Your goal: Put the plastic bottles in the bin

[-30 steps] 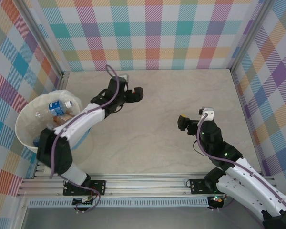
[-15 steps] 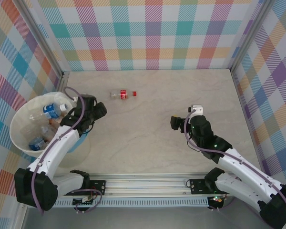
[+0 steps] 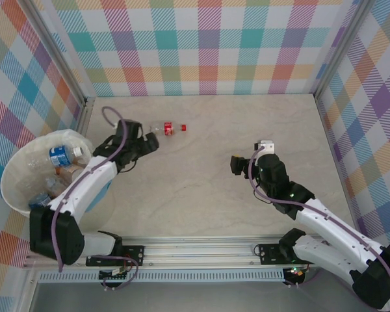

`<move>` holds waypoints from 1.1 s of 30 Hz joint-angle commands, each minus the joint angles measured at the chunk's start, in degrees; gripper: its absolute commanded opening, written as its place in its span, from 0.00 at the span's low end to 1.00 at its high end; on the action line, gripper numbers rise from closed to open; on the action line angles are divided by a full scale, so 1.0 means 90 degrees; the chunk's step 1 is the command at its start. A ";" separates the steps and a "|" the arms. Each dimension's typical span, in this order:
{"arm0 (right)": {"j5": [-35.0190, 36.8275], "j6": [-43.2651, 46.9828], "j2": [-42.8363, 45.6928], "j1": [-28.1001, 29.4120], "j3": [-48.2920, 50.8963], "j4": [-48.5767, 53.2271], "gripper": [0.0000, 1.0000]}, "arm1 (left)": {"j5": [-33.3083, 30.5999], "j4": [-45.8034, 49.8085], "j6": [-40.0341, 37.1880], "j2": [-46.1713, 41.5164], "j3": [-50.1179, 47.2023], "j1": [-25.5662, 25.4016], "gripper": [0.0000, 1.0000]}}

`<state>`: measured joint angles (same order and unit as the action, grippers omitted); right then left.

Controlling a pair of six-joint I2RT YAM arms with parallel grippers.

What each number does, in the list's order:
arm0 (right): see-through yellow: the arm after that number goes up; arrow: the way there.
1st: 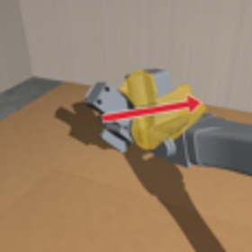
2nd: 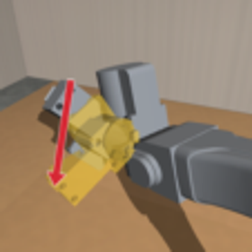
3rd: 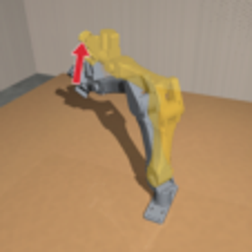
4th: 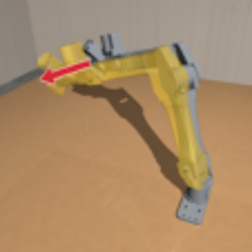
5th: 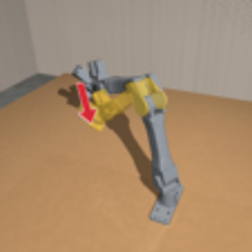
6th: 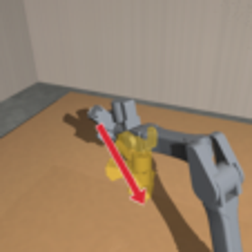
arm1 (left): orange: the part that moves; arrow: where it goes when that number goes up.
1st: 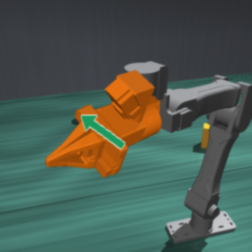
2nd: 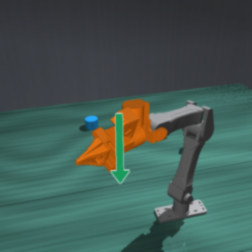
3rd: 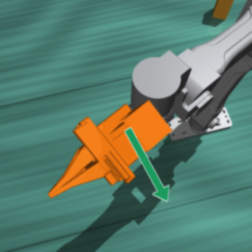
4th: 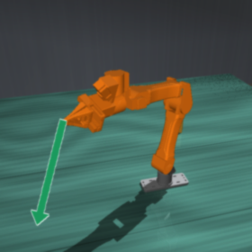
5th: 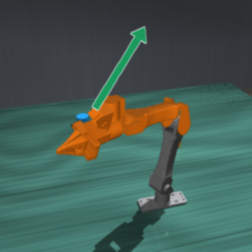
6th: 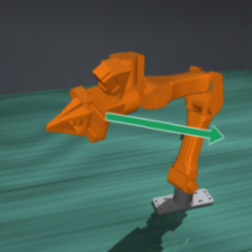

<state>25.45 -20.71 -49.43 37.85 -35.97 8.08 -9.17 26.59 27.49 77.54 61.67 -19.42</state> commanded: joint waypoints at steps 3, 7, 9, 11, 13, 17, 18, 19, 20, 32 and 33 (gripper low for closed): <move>0.0058 -0.0059 -0.0067 -0.0020 -0.0278 -0.0021 1.00 | -0.0273 -0.0771 -0.0258 0.1665 0.1112 -0.0355 1.00; 0.0104 -0.0009 0.0059 -0.0016 -0.0228 0.0153 1.00 | -0.0346 -0.0733 -0.0756 0.3128 0.2415 -0.0122 1.00; 0.0139 0.0006 0.0128 -0.0016 -0.0195 0.0195 1.00 | -0.0141 -0.0598 -0.0877 0.3795 0.3287 0.0042 1.00; 0.0176 -0.0013 0.0209 -0.0016 -0.0165 0.0243 1.00 | -0.0068 -0.0641 -0.1101 0.4337 0.3925 0.0124 1.00; 0.0209 -0.0068 0.0294 -0.0016 -0.0109 0.0256 1.00 | -0.0043 -0.0601 -0.1193 0.4773 0.4436 0.0208 1.00; 0.0283 -0.0119 0.0469 -0.0016 -0.0023 0.0310 1.00 | 0.0057 -0.0067 -0.1110 0.5743 0.5648 0.0460 1.00; 0.0306 -0.0116 0.0502 -0.0020 -0.0023 0.0363 1.00 | 0.0073 0.0057 -0.1094 0.5941 0.5861 0.0500 1.00; 0.0317 -0.0111 0.0544 -0.0021 -0.0034 0.0401 1.00 | 0.0129 0.0130 -0.1100 0.6107 0.6011 0.0523 1.00; 0.0334 -0.0096 0.0574 -0.0016 -0.0030 0.0449 1.00 | 0.0271 0.0224 -0.1103 0.6264 0.6155 0.0545 1.00; 0.0452 -0.0087 0.0710 -0.0016 0.0010 0.0511 1.00 | 0.0999 0.0307 -0.0752 0.5558 0.4943 0.0316 1.00; 0.0446 -0.0082 0.0693 -0.0016 -0.0009 0.0506 1.00 | 0.1036 0.0259 -0.0762 0.5366 0.4689 0.0277 1.00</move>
<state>28.47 -20.97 -43.20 37.85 -36.32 12.82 -2.15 28.51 19.88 132.53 107.59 -15.66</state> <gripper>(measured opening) 0.996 0.999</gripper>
